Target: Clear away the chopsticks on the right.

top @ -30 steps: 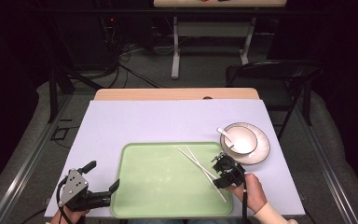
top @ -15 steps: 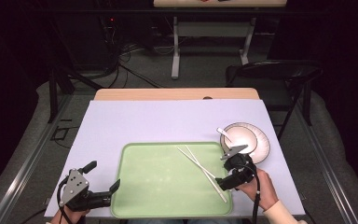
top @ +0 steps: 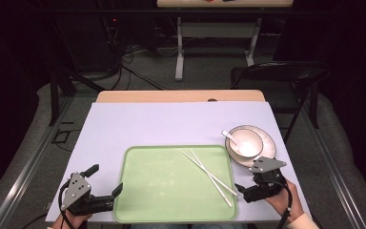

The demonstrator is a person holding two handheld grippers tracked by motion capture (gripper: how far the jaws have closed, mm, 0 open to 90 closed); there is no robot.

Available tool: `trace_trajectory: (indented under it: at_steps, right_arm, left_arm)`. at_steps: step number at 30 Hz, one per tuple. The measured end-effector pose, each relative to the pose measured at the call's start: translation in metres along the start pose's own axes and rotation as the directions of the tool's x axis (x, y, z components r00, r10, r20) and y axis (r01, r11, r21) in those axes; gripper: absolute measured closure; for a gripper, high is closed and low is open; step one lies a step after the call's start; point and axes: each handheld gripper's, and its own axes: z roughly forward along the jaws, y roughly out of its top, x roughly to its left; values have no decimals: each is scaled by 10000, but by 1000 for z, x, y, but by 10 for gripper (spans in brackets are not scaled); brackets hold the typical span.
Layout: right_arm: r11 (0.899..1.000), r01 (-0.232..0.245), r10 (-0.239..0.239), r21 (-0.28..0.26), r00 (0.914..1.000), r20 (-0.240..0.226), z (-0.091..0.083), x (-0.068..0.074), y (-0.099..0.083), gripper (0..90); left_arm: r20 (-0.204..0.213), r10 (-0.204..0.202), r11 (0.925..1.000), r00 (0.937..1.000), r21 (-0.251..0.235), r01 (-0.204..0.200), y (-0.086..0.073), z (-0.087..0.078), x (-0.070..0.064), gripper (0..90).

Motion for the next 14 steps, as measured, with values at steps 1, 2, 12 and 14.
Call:
trace_trajectory:
  at_steps: [1,2,12,14]
  right_arm:
    - [9998,5,-3,-203,9999,112,-4,0,-4,0]
    - [9996,-28,33,-282,9998,189,-6,-1,-6,0]
    - [9967,-358,392,-729,9982,460,-26,0,-29,0]
    - [9963,-427,468,-743,9974,546,-29,0,-32,0]
  left_arm:
    - [2,-3,10000,10000,6,3,0,0,0,19]
    - [2,0,10000,10000,5,0,0,0,0,19]
    - [-3,-25,10000,10000,-12,25,0,0,0,19]
    - [11,0,10000,10000,11,0,0,0,0,19]
